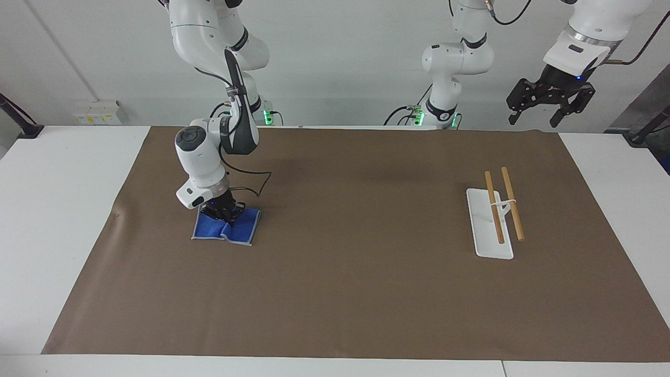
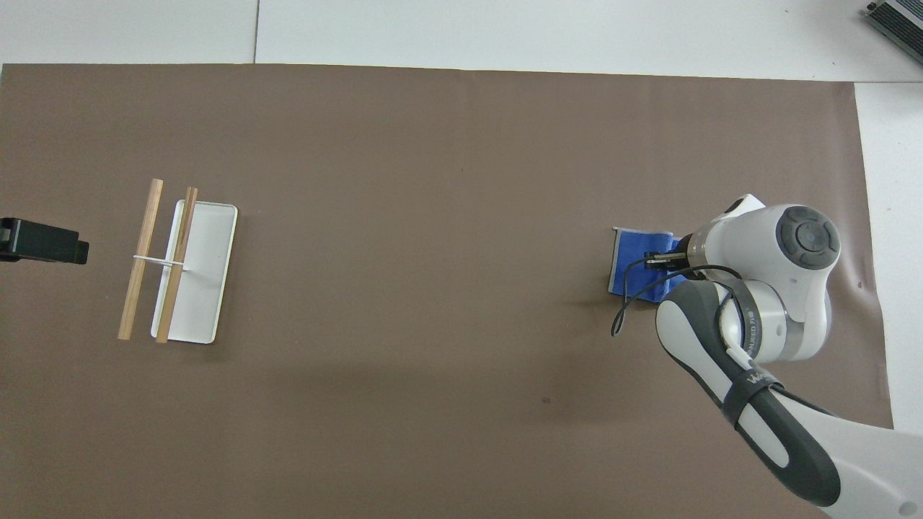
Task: Right arm passes towel to left arm to hang
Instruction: 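Lift the blue towel with the right gripper toward the rack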
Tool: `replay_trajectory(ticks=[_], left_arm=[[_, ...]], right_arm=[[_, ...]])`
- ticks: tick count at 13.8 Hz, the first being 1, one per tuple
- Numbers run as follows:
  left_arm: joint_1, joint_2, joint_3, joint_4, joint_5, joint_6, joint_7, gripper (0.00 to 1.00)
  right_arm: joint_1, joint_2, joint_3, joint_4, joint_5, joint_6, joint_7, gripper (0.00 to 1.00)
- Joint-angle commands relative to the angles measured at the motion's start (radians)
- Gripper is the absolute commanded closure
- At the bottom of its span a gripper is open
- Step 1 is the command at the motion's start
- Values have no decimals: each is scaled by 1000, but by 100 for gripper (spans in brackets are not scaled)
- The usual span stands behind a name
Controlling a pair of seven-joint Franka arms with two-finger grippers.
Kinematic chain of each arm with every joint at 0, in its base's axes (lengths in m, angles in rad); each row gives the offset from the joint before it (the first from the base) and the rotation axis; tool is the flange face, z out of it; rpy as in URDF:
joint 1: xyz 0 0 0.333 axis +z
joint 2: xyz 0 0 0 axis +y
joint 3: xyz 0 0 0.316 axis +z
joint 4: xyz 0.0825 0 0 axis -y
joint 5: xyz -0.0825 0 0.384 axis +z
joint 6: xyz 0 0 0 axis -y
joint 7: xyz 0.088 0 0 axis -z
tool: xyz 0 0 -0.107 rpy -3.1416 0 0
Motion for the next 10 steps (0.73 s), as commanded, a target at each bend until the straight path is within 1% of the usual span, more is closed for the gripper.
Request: replay_trajectory(ticks=[1,4,7,8,10], left_arm=[[9,-24,-4,-26,-2,4,3,0],[9,-24,-4,-26,-2,4,3,0],[9,-24,-4,-26,-2,4,3,0],[9,-24,-4,-26,-2,4,2,0],[1,-37,-7,-29,-2,-39,-3,0]], right_arm=[[19,-24,20,115,23,-151,42,100],[19,-68,71,157,24,-184,74,100],[19,-79,135,209,26,-184,126,100],[17,-79,158,230,39,-185,156,100],[17,-82,194,264,123,-184,189,100]])
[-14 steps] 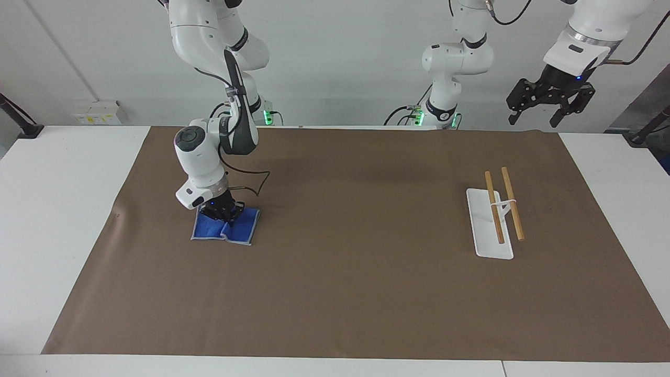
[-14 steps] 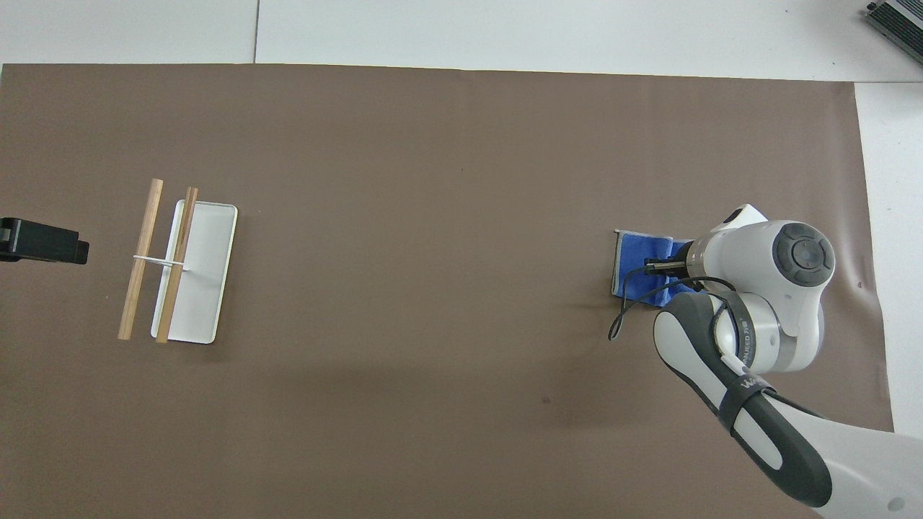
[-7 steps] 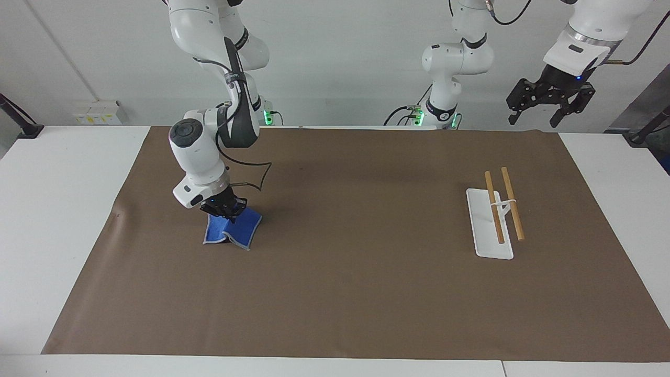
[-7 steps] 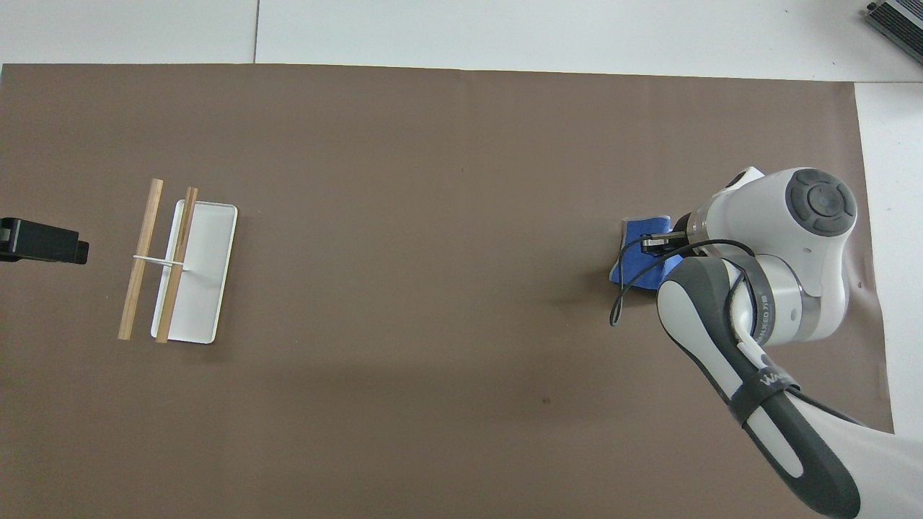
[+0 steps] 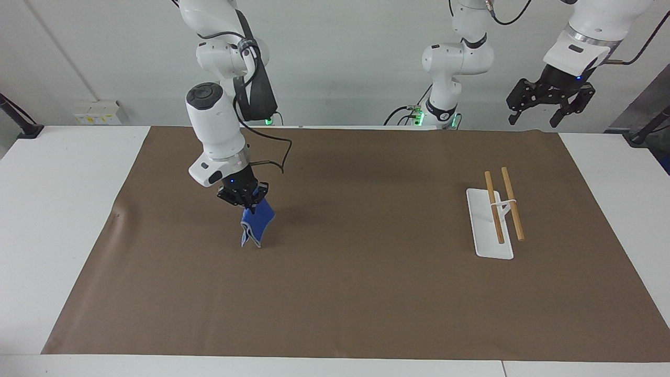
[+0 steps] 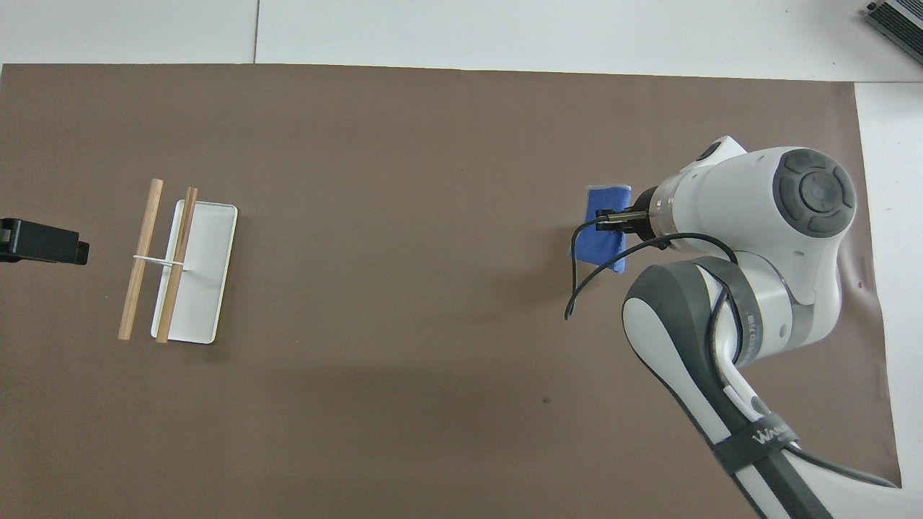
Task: Right arm passes towel to left arm to hang
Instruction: 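Lift the blue towel with the right gripper toward the rack, then carry the towel toward the left gripper while the left gripper approaches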
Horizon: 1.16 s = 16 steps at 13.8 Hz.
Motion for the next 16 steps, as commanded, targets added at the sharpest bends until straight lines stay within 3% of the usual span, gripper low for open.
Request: replay_trajectory(ticks=[1,6,11,16], left_arm=[[3,-37,-4,-35,-2,-18,-7,0],[-48,-46,-20,-144,-76,148,-278,0],[-98,-67,-21,-231,-269,353,-879,0],[-263,-135,-23,-391,-308,600,-1279,0]], right_arm=[[-9,-7,40,49,92,-15,27,100],[-7,-7,126,126,262,17,90,100],[92,-7,140,128,356,139,155,100],[181,-18,140,102,604,204,157,100]])
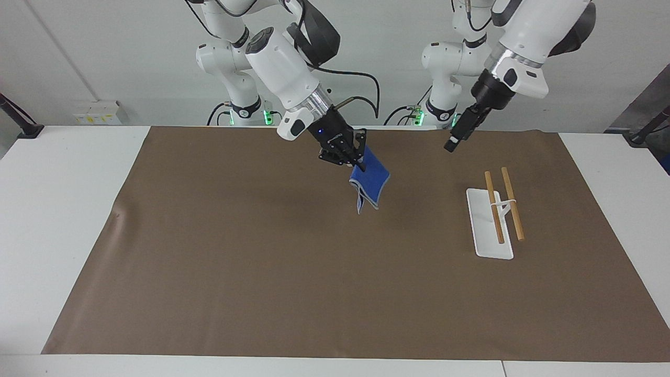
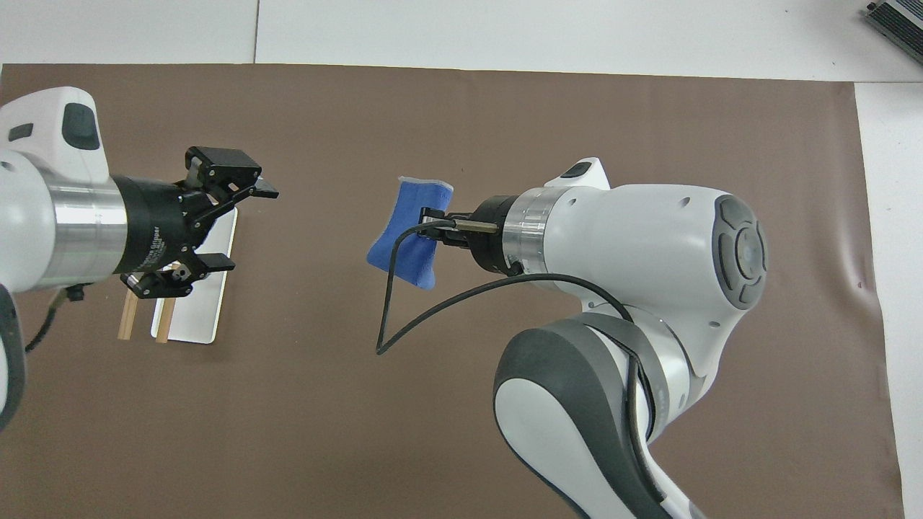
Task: Right arm passes towel to left arm to hang
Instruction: 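Carry the towel toward the left gripper while the left gripper approaches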
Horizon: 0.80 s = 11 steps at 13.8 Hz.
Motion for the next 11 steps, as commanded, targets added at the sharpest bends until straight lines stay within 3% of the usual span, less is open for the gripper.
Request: replay_trajectory(ticks=[1,3,6,11], left_arm=[[-72,-89,14,-154,-29,138,-162,0],[-104,-123,14,-215,-30,165,-216,0],[-120,-175,13,-300,-32,171,-234,0],[-120,-187,10,-358,-102,330,-257,0]], right_arm=[[35,-11,4,-20,156,84,0,100],[65,-11,4,-40,260,175,-10,100],[63,-31,4,-76,351,183,-116,100],[60,-48,3,-101,376,184,-168,100]])
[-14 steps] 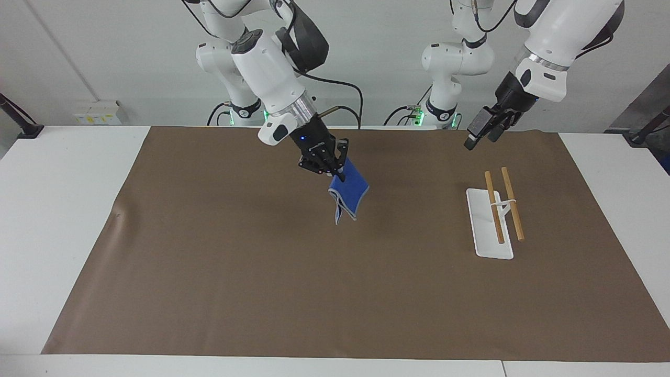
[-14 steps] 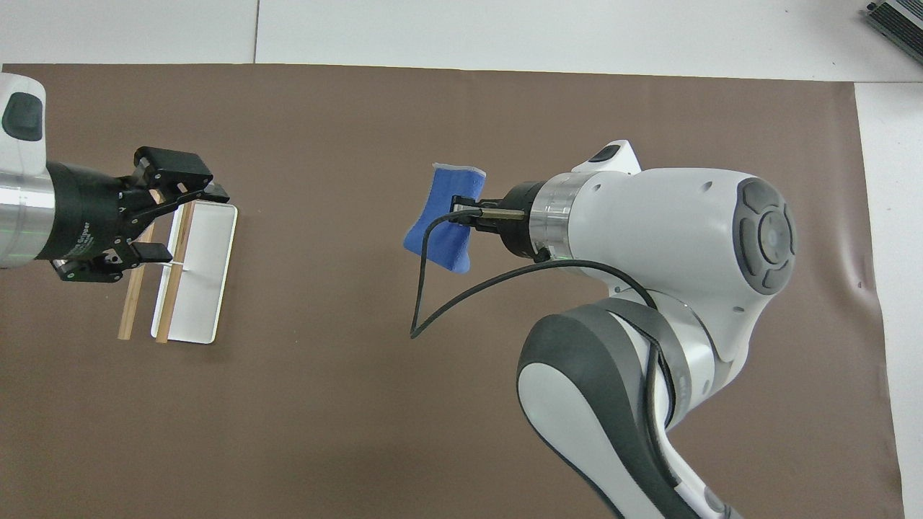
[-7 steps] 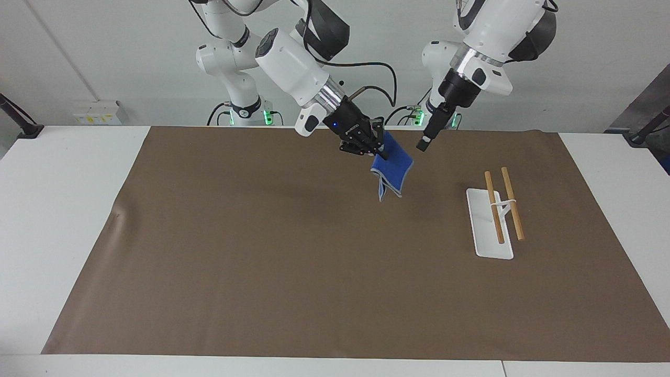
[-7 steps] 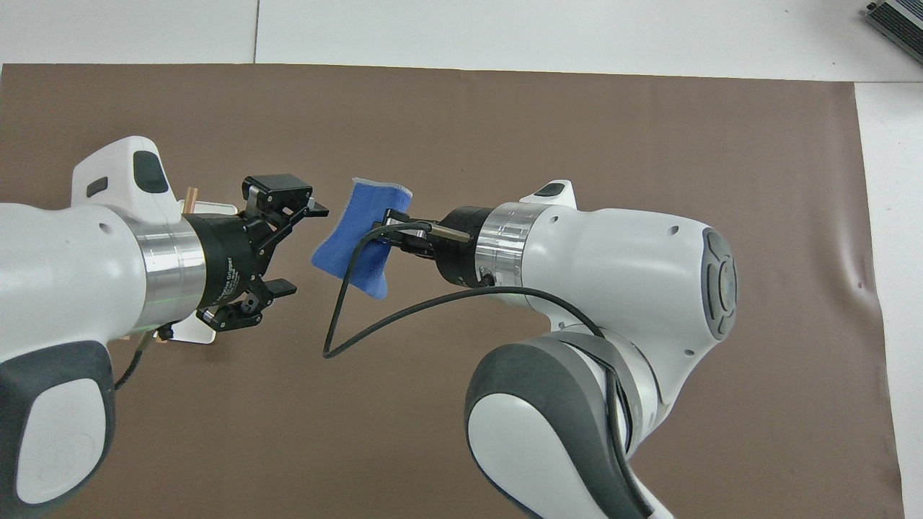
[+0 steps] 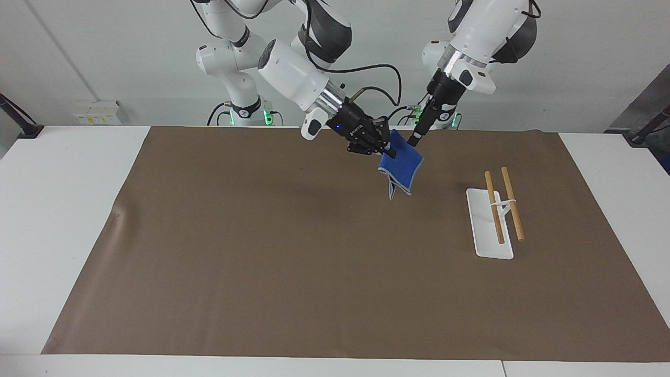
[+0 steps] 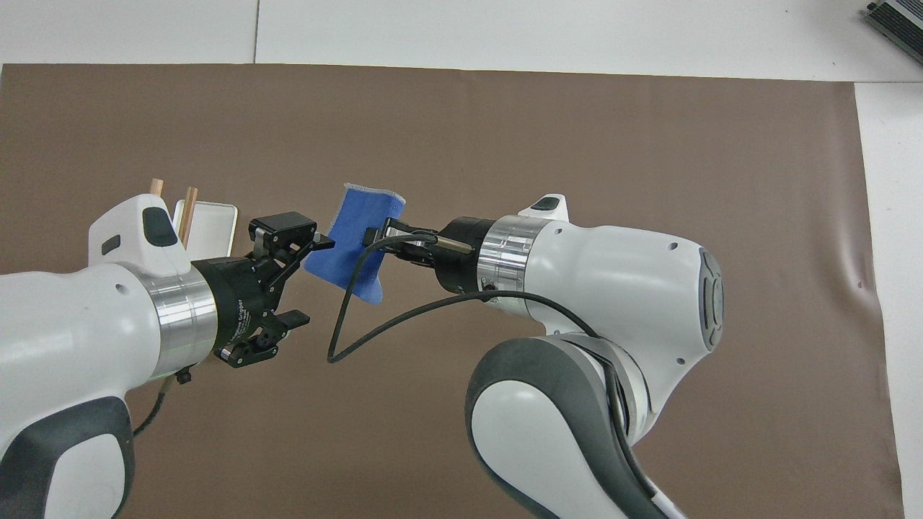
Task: Right arm passes towel to left arm to hang
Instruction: 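Carry the towel toward the left gripper while the left gripper approaches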
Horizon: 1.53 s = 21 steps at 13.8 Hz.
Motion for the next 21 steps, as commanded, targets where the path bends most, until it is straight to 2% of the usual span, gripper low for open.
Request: replay_trajectory(ticks=[1,3,8,12,19,21], left_arm=[[-17,-45,10,-95,-40,115,-39,0],[-17,-65,10,-139,-66,170,-99,0],[-76,-97,3,-235,-80,371,-202,0],[-70,-79,6,-224,-80,480,-203,0],[-64,-39,10,-183,-80,557,-200,0],[-67,-16,6,-178,-80,596,-202,6]], right_arm=[[-11,-39,5,-41,33,21,-61,100],[-16,-44,5,-49,42,23,-101,100],[-36,-84,4,-47,235,21,-110,100],[-36,-87,4,-50,239,21,-108,100],[-36,-93,4,-62,239,23,-111,100],[-36,-95,4,-64,239,23,-111,100]])
